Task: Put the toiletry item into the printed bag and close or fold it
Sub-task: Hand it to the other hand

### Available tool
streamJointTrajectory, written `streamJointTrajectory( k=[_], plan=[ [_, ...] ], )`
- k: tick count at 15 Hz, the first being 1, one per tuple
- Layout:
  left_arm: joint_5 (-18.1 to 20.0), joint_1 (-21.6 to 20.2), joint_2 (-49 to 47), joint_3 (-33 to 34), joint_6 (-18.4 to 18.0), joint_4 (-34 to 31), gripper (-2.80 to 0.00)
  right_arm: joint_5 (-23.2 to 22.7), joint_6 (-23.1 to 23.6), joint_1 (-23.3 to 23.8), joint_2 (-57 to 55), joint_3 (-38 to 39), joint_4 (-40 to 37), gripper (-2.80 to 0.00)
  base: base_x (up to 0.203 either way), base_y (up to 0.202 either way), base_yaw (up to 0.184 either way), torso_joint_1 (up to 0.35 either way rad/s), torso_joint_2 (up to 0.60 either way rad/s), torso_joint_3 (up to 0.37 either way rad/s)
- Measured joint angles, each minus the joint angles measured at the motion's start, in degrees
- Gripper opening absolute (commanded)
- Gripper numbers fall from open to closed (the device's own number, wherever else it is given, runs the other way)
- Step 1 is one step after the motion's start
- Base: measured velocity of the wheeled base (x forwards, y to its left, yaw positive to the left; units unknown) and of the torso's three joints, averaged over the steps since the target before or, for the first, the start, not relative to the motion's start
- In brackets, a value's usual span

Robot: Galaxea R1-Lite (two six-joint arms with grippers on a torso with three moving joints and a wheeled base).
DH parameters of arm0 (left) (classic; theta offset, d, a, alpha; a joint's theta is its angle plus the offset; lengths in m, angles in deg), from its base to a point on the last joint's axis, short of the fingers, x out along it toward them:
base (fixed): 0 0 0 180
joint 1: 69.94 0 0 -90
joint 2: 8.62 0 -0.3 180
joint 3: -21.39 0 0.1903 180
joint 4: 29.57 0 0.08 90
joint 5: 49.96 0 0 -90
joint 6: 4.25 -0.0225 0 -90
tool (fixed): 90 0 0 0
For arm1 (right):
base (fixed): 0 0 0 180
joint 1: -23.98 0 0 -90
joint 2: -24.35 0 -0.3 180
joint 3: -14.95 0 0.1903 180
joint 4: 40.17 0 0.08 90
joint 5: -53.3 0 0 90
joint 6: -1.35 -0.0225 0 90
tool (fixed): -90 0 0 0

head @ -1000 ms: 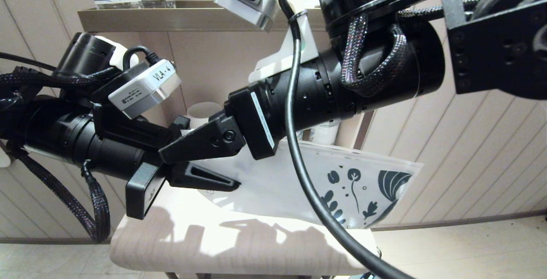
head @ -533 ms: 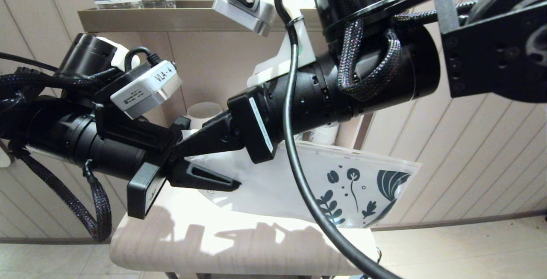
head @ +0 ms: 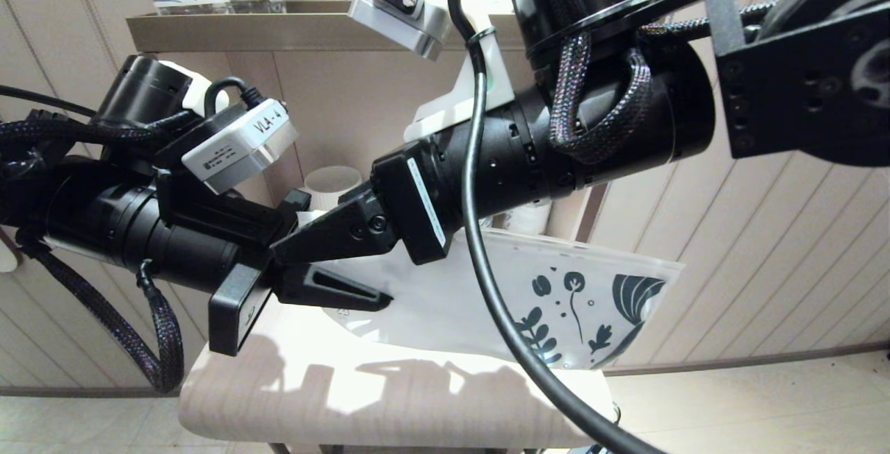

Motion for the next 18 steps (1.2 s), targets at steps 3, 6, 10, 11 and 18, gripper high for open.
streamJointTrajectory(
  k=[3,6,10,11,18],
  plan=[
    [0.0,0.0,0.0,0.0,0.0,0.0,-2.8,0.1,-0.2,0.0,0.0,-0.1,-0.1,0.0,0.0,0.0,0.0,0.0,0.0,0.0],
    [0.0,0.0,0.0,0.0,-0.1,0.0,-2.8,0.7,0.0,0.0,0.0,0.0,-0.2,0.0,0.0,0.0,0.0,0.0,0.0,0.0],
    [0.0,0.0,0.0,0.0,-0.1,0.0,-2.8,0.8,0.2,0.0,0.0,0.2,-0.2,-2.8,0.0,0.0,0.0,0.0,0.0,0.0],
    [0.0,0.0,0.0,0.1,-0.1,0.0,-2.8,0.7,0.3,0.0,0.0,0.2,-0.2,-2.8,0.0,0.0,0.0,0.0,0.0,0.0],
    [0.0,0.0,0.1,0.1,-0.1,0.0,-2.8,0.5,0.3,-0.1,-0.1,-0.2,-0.1,-2.8,0.0,0.0,0.0,0.0,0.0,0.0]
  ],
)
